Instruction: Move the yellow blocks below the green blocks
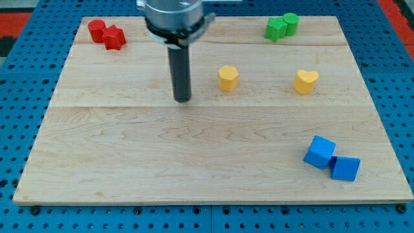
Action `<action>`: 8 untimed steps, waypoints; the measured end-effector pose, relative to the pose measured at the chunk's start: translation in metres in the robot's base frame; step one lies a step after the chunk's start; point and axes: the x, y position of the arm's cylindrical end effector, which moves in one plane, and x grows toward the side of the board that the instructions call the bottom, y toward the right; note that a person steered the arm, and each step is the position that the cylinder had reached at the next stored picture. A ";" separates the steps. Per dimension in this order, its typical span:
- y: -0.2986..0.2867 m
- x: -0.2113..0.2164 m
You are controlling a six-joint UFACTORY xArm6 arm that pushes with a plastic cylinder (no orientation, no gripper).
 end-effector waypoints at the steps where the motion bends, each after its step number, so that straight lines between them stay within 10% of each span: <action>1: 0.044 -0.037; 8: 0.188 0.021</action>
